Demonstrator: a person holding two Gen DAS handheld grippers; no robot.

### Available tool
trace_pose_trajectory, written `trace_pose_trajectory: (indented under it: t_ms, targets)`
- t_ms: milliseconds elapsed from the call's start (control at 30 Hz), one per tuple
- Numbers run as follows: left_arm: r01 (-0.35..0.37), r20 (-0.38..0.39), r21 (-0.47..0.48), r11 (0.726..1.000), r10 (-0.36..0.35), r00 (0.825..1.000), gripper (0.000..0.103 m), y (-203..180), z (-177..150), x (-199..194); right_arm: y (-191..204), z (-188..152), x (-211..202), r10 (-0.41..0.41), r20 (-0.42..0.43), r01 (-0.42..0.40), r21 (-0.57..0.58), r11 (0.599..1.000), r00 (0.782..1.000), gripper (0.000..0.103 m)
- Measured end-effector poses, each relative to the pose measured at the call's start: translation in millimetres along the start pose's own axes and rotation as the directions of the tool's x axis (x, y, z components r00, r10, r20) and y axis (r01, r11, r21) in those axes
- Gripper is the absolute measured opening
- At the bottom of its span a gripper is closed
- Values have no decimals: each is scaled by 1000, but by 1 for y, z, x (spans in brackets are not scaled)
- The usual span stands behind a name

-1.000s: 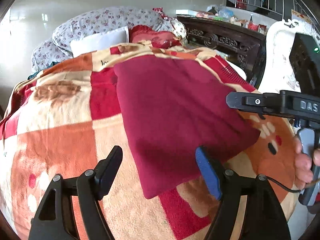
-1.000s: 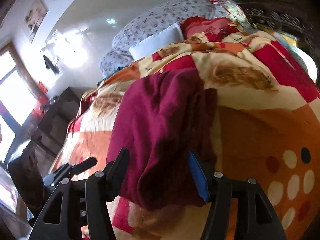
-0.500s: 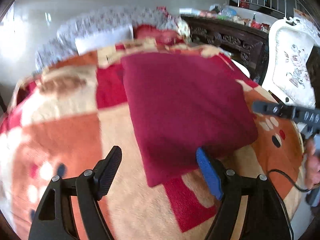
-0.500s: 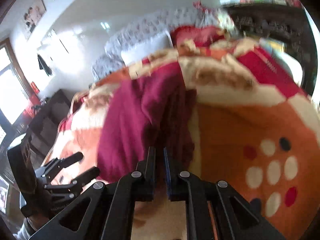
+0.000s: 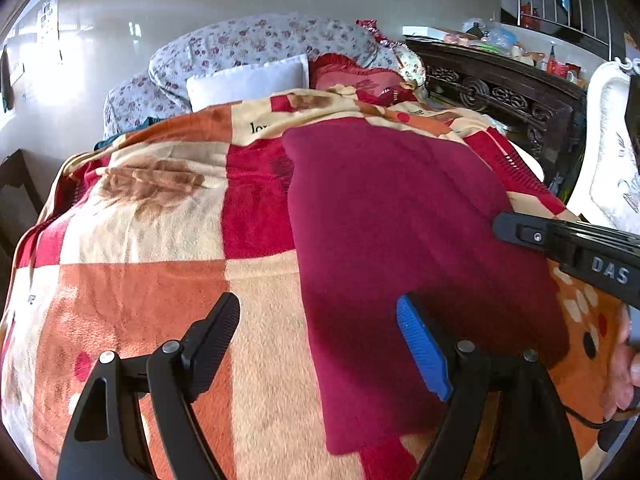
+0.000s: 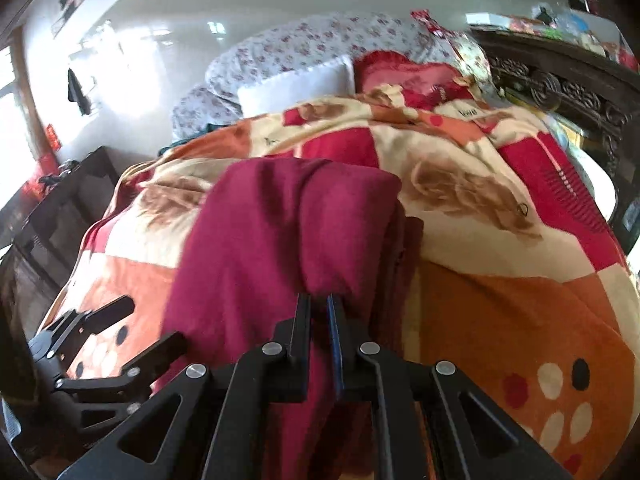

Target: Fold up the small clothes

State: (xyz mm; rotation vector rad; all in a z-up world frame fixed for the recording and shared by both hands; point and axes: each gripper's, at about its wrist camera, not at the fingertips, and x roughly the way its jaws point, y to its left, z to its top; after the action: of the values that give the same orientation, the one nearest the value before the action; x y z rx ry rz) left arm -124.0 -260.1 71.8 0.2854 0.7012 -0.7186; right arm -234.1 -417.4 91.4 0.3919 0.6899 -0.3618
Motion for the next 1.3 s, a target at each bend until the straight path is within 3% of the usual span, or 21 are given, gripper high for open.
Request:
trace_pose_trajectory:
  t_ms: [267, 467, 533, 600, 633, 700, 833, 967, 1200, 1233, 1300]
  targets:
    - [6, -24, 6, 1000, -6, 1000, 85, -2, 1, 18, -18, 3, 21, 42, -3, -42, 60, 997, 999, 8]
    - [33, -43, -28, 999, -34, 998, 87, 5, 1, 18, -16, 2, 5, 75, -9, -74, 62, 995, 997, 12]
    - [62, -42, -48, 997, -64, 997, 87, 11, 2, 13, -20, -2, -6, 97, 13, -98, 82, 992, 995, 30]
    - [99, -40, -87, 991, -102, 994, 88, 19, 3, 9, -26, -7, -17, 52, 35, -55, 105, 993, 998, 87]
    - [113, -41, -107, 988, -118, 992, 88, 23, 3, 9, -28, -9, -20, 28, 48, -33, 112, 993, 998, 89]
    - [149, -45, -155, 977, -157, 987, 89, 32, 4, 10, -35, -10, -25, 31, 75, -41, 128, 991, 997, 89]
    - [192, -54, -202, 960, -207, 977, 89, 39, 5, 17, -47, -9, -16, 57, 50, -65, 171, 983, 997, 89]
    - [258, -57, -221, 940, -277, 959, 91, 34, 3, 26, -55, -11, 5, 121, 11, -121, 224, 967, 993, 89]
    - [312, -87, -238, 920, -340, 936, 101, 25, -1, 51, -65, -14, 45, 241, -42, -217, 301, 929, 970, 91]
    - [323, -92, -247, 914, -354, 931, 102, 24, -2, 55, -64, -14, 49, 257, -46, -232, 303, 924, 965, 90]
    - [344, -106, -276, 898, -384, 917, 103, 24, -4, 63, -61, -15, 53, 288, -45, -262, 301, 917, 957, 73]
